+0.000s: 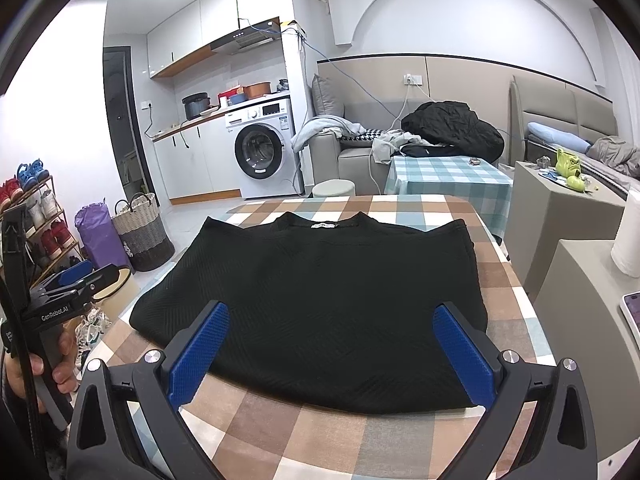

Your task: Fold small clothes

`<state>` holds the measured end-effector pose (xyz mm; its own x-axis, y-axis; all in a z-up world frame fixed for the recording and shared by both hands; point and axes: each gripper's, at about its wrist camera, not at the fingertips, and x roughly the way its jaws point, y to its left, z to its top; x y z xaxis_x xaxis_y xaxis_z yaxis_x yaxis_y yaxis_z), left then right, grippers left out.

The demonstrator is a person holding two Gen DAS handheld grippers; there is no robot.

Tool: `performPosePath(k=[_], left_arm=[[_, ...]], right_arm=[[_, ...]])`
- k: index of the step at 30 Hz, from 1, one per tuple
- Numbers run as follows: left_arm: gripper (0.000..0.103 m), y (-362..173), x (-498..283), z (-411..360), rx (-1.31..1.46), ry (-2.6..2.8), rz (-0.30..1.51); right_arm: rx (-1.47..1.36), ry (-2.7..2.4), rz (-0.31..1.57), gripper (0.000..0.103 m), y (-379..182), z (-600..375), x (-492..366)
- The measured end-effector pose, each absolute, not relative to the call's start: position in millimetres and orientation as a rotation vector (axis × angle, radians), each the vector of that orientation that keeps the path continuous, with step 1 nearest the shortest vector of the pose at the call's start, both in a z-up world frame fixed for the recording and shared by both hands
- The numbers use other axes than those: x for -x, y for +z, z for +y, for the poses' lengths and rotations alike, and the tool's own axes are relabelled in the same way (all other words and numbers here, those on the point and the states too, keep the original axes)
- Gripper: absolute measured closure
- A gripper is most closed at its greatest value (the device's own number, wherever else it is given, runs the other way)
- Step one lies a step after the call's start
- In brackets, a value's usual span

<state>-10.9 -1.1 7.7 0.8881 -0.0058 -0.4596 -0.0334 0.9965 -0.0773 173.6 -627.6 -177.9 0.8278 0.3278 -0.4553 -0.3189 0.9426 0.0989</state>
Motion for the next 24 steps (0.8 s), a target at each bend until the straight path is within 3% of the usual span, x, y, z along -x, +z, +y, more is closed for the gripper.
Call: performPosePath(k=[24], left_arm=[[0.001,10.6,11.8,0.7,0.068,0.017,0.476]], right_arm=[[-0.023,0.343,0.484,0.0,-176.0,-629.5,-172.5]])
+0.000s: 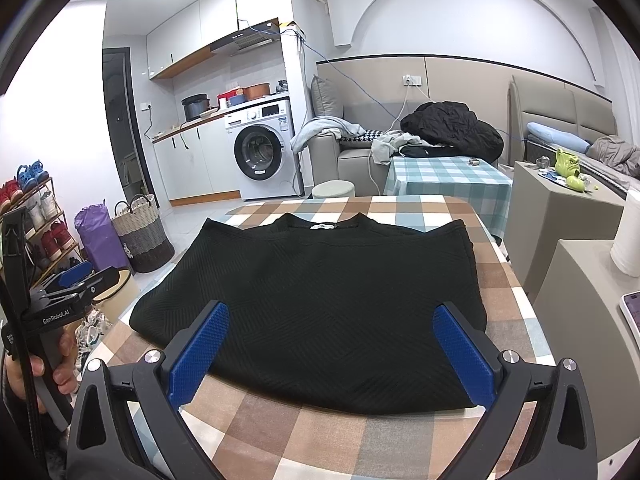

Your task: Fold small clothes

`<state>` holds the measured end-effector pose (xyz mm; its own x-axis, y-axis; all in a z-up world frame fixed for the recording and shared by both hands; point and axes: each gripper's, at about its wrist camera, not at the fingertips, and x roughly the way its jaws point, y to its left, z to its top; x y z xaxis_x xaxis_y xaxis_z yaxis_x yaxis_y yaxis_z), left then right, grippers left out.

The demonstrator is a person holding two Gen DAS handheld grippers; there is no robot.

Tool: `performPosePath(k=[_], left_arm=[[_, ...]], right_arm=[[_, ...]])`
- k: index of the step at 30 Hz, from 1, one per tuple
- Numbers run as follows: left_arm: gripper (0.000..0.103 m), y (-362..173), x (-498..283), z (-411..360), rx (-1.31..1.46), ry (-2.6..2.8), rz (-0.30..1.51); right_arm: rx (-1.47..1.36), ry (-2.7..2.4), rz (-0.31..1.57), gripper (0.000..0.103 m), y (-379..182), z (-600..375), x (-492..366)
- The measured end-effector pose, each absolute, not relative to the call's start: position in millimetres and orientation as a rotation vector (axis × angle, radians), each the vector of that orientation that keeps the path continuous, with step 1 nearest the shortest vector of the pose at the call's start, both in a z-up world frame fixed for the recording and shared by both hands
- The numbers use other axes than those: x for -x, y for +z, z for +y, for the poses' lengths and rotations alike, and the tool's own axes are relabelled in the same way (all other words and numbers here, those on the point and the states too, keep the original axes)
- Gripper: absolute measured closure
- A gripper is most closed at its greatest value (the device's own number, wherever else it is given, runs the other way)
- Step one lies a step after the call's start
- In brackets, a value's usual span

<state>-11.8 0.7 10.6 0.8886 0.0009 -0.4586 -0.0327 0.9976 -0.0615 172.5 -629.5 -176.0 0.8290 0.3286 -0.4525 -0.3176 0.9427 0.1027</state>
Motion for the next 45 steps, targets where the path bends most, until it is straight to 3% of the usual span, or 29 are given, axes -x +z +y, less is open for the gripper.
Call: performPosePath(k=[45], left_arm=[[0.001,-10,-14,24,0.117,0.027,0.534]], right_arm=[[-0.072,0.322,0.507,0.0,-187,-641,-185]])
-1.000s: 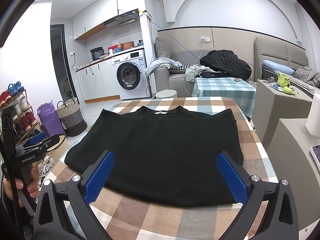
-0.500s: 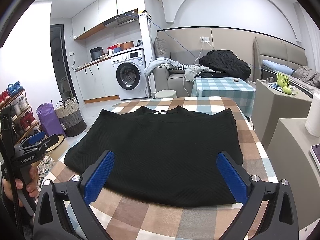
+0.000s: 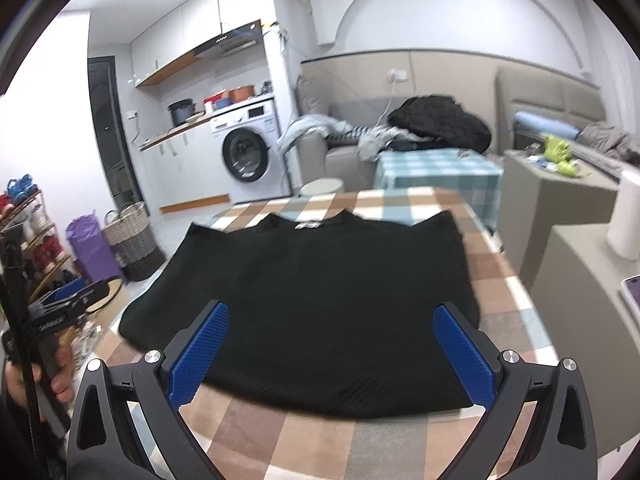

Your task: Fold small clothes

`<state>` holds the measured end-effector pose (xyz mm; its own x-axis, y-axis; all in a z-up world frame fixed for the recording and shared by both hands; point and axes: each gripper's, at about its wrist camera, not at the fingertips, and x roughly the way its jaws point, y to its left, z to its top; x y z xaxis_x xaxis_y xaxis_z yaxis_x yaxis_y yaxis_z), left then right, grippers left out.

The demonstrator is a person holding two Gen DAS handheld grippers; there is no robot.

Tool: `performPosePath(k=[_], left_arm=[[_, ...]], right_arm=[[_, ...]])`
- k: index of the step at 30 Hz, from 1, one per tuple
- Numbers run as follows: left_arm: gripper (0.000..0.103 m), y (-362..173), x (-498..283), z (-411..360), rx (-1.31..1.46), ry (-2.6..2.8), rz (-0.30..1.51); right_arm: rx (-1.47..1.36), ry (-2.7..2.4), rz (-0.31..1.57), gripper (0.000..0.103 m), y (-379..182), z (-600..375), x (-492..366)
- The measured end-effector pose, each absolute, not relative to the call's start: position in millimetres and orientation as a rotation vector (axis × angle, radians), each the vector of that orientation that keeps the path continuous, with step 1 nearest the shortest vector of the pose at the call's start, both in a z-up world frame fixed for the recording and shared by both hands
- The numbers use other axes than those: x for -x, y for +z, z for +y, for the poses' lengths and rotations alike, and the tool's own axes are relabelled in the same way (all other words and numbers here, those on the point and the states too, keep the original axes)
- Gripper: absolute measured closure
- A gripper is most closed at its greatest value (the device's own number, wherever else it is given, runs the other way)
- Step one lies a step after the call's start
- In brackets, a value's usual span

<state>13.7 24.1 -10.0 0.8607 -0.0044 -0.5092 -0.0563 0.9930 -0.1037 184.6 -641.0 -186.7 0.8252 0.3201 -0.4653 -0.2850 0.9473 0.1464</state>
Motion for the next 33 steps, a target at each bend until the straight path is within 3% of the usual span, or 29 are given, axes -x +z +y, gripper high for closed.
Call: performPosePath(k=[21,23,26,28,33], left_arm=[[0.002,-62,-43,100,0.216,0.184,0.692],[0.005,-71,-46,106,0.227,0.175,0.723],[0.019,-82,-47,113,0.255,0.185,0.758],[0.026,-90,-48,116,0.281,0.174,0.779],[0.033,-103,-54,115,0.34,0.133,0.829]], right_arm=[[-0.363,0.241,0.676,0.002,-219,-724,-214],[-0.375,0.228,0.693,0.007,-225,-729,-215],[-0.41,0.219,0.718,0.008,-234,-738,-215],[-0.439,0.227,0.733,0.014,-240,-743,-214],[-0.483,0.233,0.769,0.015,-251,-750,-215]])
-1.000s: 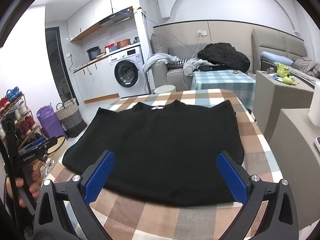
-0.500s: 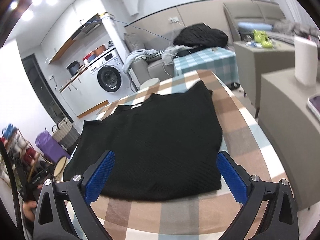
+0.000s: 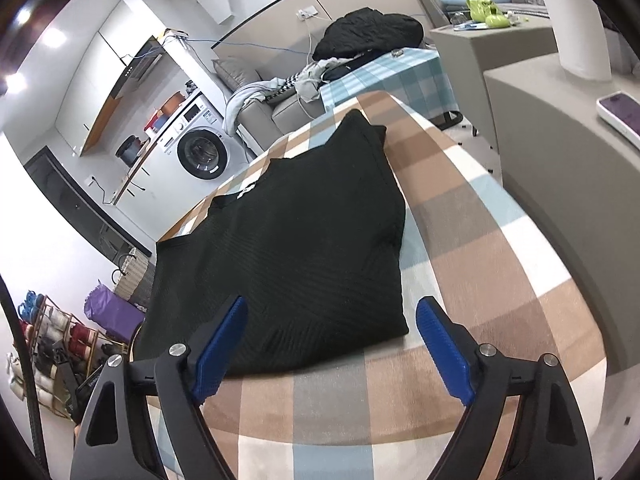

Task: Fold small clothes
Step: 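Move the left tool to the sweater's side edge and grasp it, then lift the grasped side with the left tool, fold it toward the sweater's middle, release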

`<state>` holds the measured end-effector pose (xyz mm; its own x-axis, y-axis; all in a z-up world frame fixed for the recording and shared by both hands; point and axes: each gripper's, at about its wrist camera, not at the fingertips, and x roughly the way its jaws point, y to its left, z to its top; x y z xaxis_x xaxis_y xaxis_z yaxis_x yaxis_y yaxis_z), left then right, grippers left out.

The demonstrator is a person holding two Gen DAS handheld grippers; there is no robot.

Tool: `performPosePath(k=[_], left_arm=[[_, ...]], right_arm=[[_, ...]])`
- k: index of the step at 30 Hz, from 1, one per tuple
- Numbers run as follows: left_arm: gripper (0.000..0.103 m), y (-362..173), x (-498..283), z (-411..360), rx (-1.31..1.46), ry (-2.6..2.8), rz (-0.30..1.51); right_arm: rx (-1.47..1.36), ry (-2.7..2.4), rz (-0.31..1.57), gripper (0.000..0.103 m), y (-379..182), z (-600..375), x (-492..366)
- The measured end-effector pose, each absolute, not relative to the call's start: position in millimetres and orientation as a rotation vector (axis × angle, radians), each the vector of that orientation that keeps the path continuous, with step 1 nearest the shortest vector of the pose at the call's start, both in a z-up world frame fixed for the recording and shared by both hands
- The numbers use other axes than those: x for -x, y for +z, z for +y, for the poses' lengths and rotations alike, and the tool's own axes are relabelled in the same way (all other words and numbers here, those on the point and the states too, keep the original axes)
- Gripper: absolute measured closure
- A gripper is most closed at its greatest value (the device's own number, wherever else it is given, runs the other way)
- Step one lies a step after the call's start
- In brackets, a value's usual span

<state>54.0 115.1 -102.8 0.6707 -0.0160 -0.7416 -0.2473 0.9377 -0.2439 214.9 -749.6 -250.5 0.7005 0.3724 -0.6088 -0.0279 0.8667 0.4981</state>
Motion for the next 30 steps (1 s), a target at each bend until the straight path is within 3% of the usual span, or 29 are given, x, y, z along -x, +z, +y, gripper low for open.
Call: performPosePath(k=[3,6,17,22,30], left_arm=[[0.037,-113,-56,114,0.378,0.132,0.882],[0.048,-123,-58,116,0.455,0.113,0.91],[0.051,-131,-95,117,0.53,0.12,0.865],[0.088,-127,-111,104,0.502,0.143,0.814],[0.09,-109,-107,90,0.442,0.128,0.749]], right_arm=[[-0.488,0.23,0.778,0.015,-253,-750,-214],[-0.499,0.219,0.79,0.015,-257,-749,-215],[-0.485,0.214,0.799,0.015,-260,-738,-221],[-0.443,0.139,0.818,0.015,-261,-740,-217],[-0.425,0.098,0.85,0.025,-274,-736,-230]])
